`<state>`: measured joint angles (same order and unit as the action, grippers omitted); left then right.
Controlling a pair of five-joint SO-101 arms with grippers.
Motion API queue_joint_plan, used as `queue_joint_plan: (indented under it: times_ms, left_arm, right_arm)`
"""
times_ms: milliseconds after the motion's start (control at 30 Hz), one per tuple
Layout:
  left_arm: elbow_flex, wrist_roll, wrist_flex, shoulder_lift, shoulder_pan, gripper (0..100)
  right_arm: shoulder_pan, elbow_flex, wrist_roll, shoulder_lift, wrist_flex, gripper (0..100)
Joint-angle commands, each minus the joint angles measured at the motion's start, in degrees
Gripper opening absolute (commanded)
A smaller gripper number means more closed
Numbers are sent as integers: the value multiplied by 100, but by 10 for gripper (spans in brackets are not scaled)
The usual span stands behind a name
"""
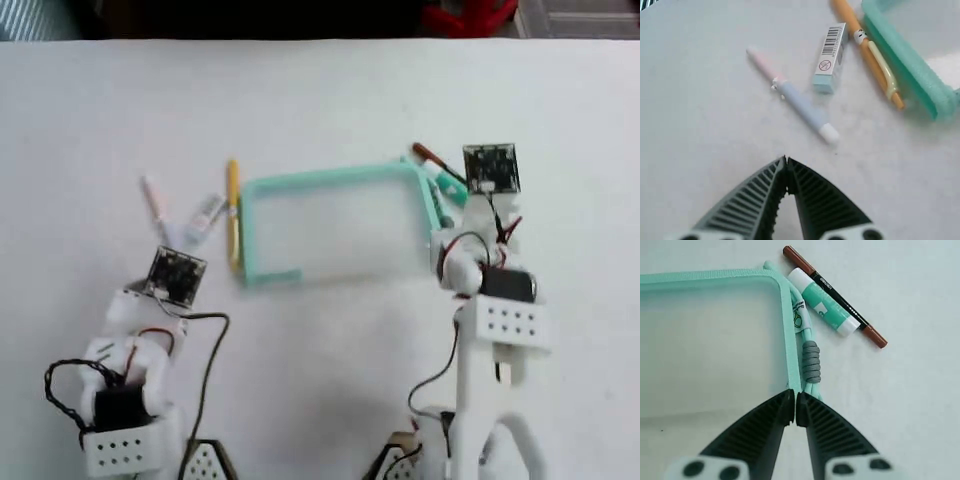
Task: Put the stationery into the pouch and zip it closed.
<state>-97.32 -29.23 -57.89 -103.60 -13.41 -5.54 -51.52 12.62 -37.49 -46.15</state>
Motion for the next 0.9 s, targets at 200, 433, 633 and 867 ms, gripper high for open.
queue_joint_plan:
  times_ms: [200,433,633,867]
  left_arm:
    - [62,-44,202,4,75,25]
    - [26,-62,211,4,189,25]
    - [26,-70,193,4,189,25]
    - [26,-79,193,4,198,26]
  right_arm:
    - [303,1609,-695,1103,-910,223]
    - [901,2295,-334,1991,-1200,190]
    - [558,3033,-220,3125,-1305,190]
    - [532,4360,536,4444,-2026,190]
